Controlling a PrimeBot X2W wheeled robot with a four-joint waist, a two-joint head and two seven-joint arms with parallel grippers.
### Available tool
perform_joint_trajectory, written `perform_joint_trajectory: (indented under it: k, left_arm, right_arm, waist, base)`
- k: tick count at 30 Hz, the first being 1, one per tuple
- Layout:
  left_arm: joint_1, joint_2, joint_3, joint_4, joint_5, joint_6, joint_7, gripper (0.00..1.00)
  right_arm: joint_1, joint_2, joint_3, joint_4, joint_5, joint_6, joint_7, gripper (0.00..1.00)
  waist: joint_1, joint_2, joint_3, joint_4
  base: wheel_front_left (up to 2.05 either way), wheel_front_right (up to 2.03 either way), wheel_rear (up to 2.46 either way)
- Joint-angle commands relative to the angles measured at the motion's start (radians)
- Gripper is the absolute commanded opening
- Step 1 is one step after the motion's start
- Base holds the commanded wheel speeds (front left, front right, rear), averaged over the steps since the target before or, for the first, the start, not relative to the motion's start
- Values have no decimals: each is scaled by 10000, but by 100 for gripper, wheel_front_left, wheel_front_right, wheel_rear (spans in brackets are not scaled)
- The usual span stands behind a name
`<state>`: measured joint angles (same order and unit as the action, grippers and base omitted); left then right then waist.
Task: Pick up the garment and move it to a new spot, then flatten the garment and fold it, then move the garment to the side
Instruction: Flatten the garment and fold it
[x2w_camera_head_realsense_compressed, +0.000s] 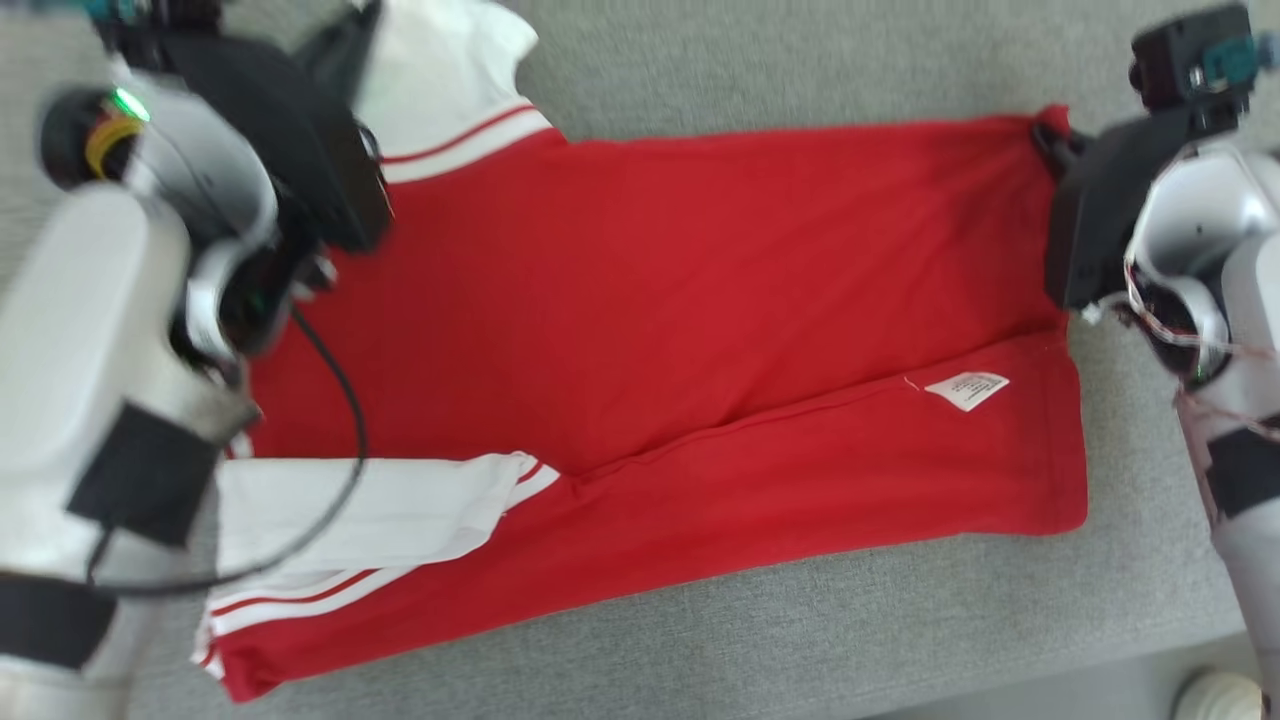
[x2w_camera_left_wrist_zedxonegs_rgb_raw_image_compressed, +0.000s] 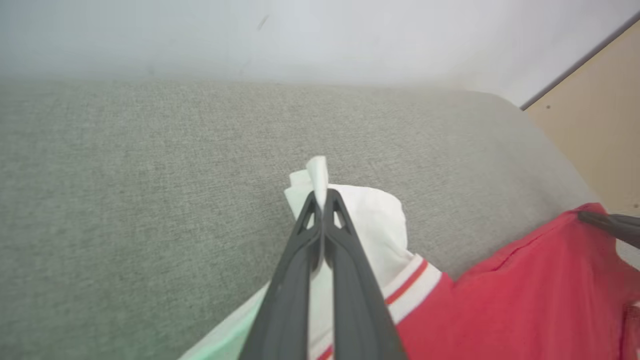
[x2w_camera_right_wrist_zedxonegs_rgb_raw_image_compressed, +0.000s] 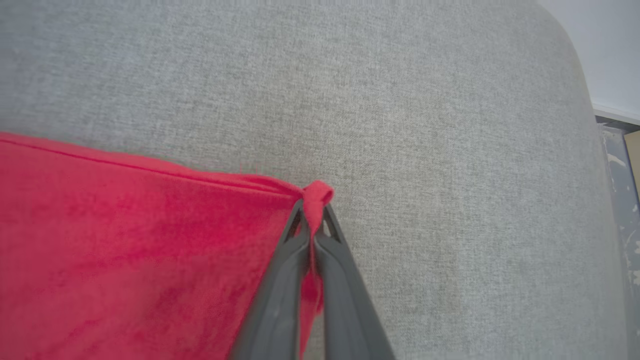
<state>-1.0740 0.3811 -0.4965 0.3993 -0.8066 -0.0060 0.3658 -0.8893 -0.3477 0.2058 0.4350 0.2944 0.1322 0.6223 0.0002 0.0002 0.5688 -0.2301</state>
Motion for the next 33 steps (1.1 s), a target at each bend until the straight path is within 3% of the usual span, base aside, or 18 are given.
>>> perform_joint_trajectory:
  k: [1,8,14,21,31,32,33]
  left_arm:
    - [616,-88,143,-359,-330,-197,-332,0]
    - [2805,-222,374,-2152,-1001,-486,-1412,0]
    - [5141,-504,200,-3857,-1365,-201,-2176,0]
    - [6745,-767,-130,-4397,-1578,111,-2495,0]
    - [7935,-966,-392,-4150,-1667,291,-2861,0]
    - [7984,-967,-431,-4115,-1641,281,-2875,0]
    - [8036,-976,-466,-4053,-1628,284,-2878,0]
  right_arm:
    - [442,-115,-49,-56,19,-24,-131,0]
    - [1561,-372,-224,-331,-158,-24,-824,0]
    - [2630,-841,-262,-214,-830,-24,-1436,0]
    - [3170,-1523,581,262,-1850,-24,-1601,0]
    - [3322,-1678,832,1148,-1870,-22,-1855,0]
    - [3348,-1677,834,1183,-1870,-22,-1873,13]
    - [3396,-1658,853,1222,-1855,-24,-1872,41]
  waist:
    - [-2,-2,-737,501]
    - [-2,-2,-1788,1125]
    - [-2,-2,-2568,1832]
    - [-2,-2,-3025,2298]
    - [-2,-2,-3397,2602]
    - [-2,-2,-3415,2607]
    - [-2,-2,-3436,2611]
  base:
    - [0,0,0]
    - [0,0,0]
    - [0,0,0]
    - [0,0,0]
    - [0,0,0]
    - [0,0,0]
    - [0,0,0]
